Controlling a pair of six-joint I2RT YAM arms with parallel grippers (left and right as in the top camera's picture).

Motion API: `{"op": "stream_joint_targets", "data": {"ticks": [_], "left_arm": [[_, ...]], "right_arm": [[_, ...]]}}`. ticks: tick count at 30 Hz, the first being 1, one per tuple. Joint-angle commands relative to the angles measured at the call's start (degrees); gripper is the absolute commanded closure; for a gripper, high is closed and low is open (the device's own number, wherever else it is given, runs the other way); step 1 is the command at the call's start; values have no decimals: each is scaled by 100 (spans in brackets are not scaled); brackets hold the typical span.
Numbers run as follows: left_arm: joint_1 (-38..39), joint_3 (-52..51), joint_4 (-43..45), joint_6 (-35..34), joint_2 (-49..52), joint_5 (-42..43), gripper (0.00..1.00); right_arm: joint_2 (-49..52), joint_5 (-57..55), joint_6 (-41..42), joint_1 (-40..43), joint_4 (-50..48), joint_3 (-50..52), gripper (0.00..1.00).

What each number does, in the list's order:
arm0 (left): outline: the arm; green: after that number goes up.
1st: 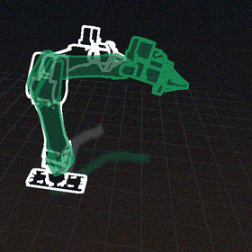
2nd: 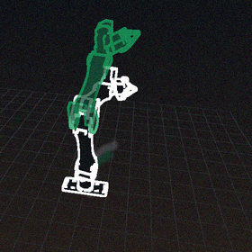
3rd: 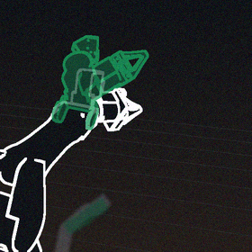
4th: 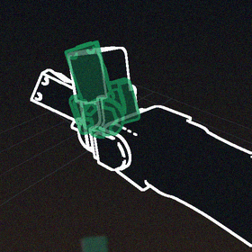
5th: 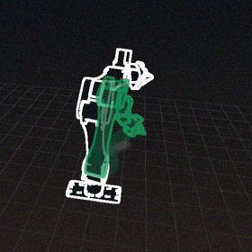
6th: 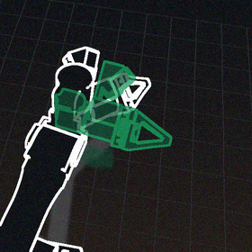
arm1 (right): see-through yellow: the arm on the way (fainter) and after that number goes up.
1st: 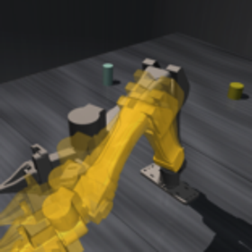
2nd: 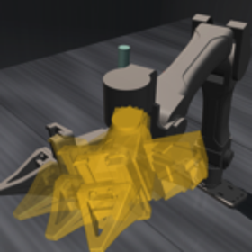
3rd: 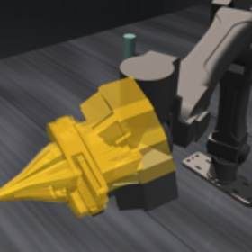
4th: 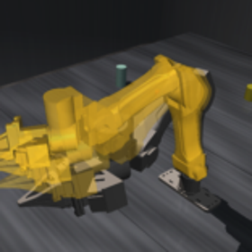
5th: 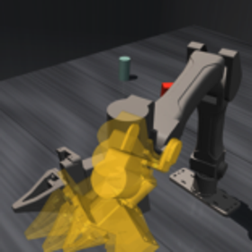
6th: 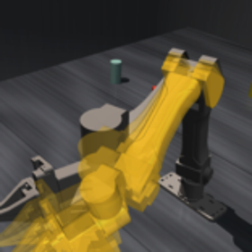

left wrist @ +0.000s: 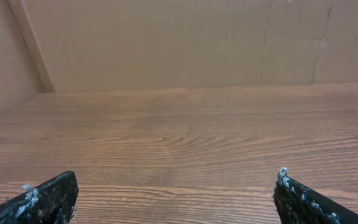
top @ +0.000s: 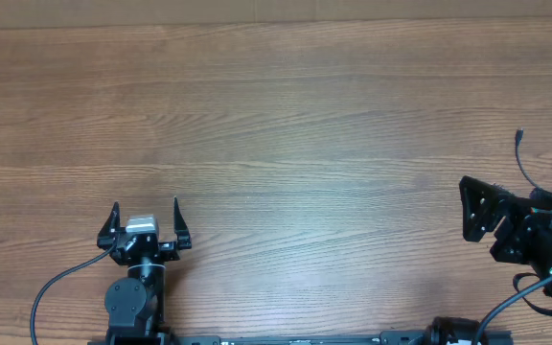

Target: Untangle cables

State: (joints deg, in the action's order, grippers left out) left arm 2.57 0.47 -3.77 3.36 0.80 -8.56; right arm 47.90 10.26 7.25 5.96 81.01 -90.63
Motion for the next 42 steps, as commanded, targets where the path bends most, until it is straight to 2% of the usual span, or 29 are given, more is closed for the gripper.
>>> {"op": "stream_joint_targets", "data": {"ticks": [1,28,32,36,39,42], "left_arm": [[-31,-15,-2,35,-59,68,0],[-31,-15,-2,33,-55,90,0],[-31,-15,-2,33,-55,90,1],[-31,-15,-2,33,-55,90,0],[-31,-15,-2,33,-55,90,0],[-31,-15,-2,33,-55,90,0]], "right_arm": [[-15,-15,-24,-26,-20,-9,0],[-15,-24,-26,-26,-22,-9,0],[-11,-726,-24,-26,-7,-9,0],[-74,-743,-26,-33,2,-7,0],[-219,-828,-26,-33,-254,90,0],[-503,-767,-20,-33,-992,516,0]]}}
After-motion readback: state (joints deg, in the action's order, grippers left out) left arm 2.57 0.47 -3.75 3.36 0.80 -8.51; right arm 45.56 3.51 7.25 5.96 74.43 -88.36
